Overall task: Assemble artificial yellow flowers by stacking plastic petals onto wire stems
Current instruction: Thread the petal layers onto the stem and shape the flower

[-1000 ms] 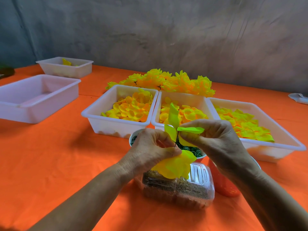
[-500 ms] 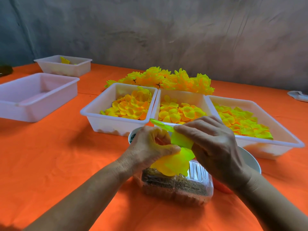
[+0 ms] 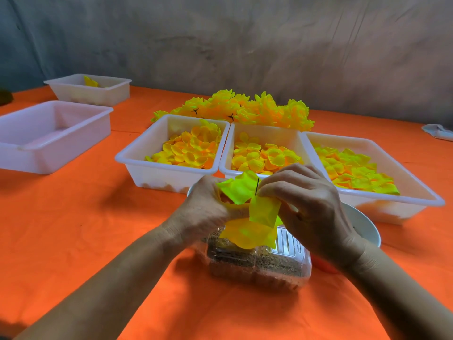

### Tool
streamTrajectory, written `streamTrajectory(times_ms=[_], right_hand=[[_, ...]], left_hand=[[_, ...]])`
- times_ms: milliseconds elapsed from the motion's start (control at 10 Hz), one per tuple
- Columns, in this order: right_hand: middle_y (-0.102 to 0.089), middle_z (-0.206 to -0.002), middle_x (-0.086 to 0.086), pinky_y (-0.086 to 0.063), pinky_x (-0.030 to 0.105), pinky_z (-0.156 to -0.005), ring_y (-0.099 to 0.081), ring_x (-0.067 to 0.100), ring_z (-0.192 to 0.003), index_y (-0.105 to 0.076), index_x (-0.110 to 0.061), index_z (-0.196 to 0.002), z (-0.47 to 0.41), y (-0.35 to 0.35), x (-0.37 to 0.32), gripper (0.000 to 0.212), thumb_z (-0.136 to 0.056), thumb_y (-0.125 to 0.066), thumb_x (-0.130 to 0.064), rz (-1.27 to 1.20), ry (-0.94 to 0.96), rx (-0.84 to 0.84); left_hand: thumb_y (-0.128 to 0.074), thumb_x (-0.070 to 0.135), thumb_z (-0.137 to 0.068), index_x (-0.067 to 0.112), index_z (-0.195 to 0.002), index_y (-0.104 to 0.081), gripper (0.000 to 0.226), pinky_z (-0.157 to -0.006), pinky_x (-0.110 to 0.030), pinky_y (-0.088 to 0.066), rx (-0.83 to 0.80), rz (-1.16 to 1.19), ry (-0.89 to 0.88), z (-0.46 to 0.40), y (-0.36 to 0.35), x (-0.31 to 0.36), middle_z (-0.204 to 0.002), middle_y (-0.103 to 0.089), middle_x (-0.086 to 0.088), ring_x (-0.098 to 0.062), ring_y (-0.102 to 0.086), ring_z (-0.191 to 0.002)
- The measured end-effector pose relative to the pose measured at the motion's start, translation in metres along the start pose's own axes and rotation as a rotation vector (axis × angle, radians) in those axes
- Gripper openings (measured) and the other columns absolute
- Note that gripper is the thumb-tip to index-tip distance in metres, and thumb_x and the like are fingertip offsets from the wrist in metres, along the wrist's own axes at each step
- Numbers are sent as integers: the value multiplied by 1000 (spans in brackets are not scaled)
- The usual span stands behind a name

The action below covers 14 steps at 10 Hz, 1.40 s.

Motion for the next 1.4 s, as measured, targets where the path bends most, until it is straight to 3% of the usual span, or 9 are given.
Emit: streamTrajectory(times_ms=[100,200,300,400,500,600,800,900,1400], right_hand=[[-71,-84,4,-48,42,-64,-65,28,-76,-73,-5,-79,-2,0,-1,12,-84,-62,-2,16,8,-1],[-70,-82,4,-47,42,-63,-64,28,-74,-73,-6,-79,1,-2,-5,19,-89,-58,-12,6,34,9],[-69,-80,5,-47,43,-62,-62,29,-71,-73,-7,-80,1,-2,-5,22,-91,-56,-15,1,21,6],[-68,-78,5,-46,42,-60,-60,29,-68,-74,-7,-81,2,-3,-6,17,-89,-60,-12,17,14,12],[-67,-78,6,-46,41,-60,-60,29,-68,-74,-7,-82,2,-4,-8,14,-87,-61,-11,35,30,3],[-67,-77,7,-45,41,-60,-59,28,-68,-74,-7,-82,1,-4,-11,16,-88,-60,-12,51,48,-3],[-68,-80,3,-46,38,-64,-62,27,-70,-73,-7,-83,5,-8,-10,9,-86,-65,-11,52,54,-24],[-69,-83,3,-46,37,-66,-63,27,-74,-73,-7,-87,8,-9,-7,8,-80,-70,-8,25,25,-31],[-69,-83,6,-47,41,-62,-61,31,-71,-73,-7,-85,15,-8,0,24,-89,-53,-20,-51,-18,-41]], left_hand=[[-70,-13,-73,4,-95,-71,28,-66,-18,-53,8,68,-46,3,3,8,-75,-72,9,-3,-65,-73],[-72,4,-70,15,-84,-75,18,-68,-17,-53,30,115,-69,10,9,16,-80,-75,2,-5,-67,-76],[-58,-2,-83,12,-86,-75,22,-76,-23,-50,121,128,-38,11,24,11,-84,-74,-4,-13,-64,-78],[-49,28,-79,21,-77,-76,28,-77,-31,-42,175,152,36,12,31,7,-76,-73,-1,-15,-61,-75],[-67,55,-72,16,-85,-73,42,-73,-26,-46,155,137,55,14,25,9,-72,-72,-3,-16,-61,-71],[-66,56,-56,16,-84,-69,49,-65,-18,-49,171,120,40,13,20,15,-65,-69,2,-11,-60,-66],[-74,13,-70,17,-89,-64,21,-62,-16,-53,155,190,111,9,10,11,-80,-73,-7,-8,-68,-67],[-73,3,-72,8,-97,-67,27,-61,-19,-55,98,200,111,8,6,13,-84,-73,-12,-11,-69,-67],[-66,-7,-78,4,-101,-67,26,-64,-24,-57,-11,157,135,3,-1,17,-87,-73,-11,-15,-69,-73]])
Point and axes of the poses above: each hand's wrist, its own z-axis away from the middle knuckle, its own y-axis out of the back of the hand, x = y × z, the point moved 9 cm from there along -z, towards the middle knuckle
